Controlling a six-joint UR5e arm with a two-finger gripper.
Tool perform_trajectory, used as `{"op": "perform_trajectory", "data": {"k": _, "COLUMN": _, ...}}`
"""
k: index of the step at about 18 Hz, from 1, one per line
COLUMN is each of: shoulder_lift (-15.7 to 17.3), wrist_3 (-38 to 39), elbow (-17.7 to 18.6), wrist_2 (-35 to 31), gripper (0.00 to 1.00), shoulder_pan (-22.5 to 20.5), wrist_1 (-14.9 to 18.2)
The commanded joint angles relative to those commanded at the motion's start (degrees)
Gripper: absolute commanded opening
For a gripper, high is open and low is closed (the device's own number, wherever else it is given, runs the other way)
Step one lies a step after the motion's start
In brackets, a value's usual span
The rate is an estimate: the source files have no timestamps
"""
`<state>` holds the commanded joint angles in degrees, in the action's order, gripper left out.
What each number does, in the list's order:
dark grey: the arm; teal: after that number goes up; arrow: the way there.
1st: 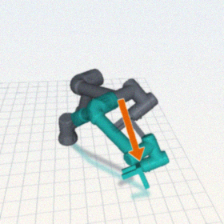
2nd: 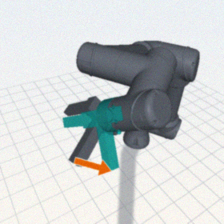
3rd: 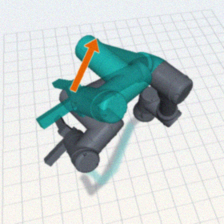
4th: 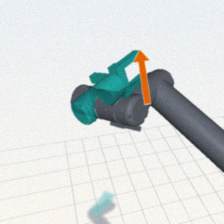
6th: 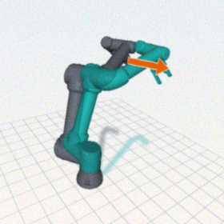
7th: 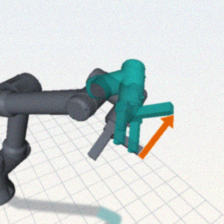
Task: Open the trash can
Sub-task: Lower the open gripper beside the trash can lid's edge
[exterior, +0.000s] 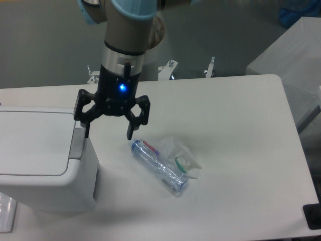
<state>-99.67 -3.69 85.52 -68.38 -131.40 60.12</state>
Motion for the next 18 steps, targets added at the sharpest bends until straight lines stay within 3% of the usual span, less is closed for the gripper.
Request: {"op": "perform_trajectory", "data": {"k": 18, "shoulder_lift": -1.49, "wrist_3": -1.23, "elbow": 0.79, "wrist_2": -2.9, "gripper": 1.0, "shoulder_pan": 2.11, "wrist_1": -0.18}}
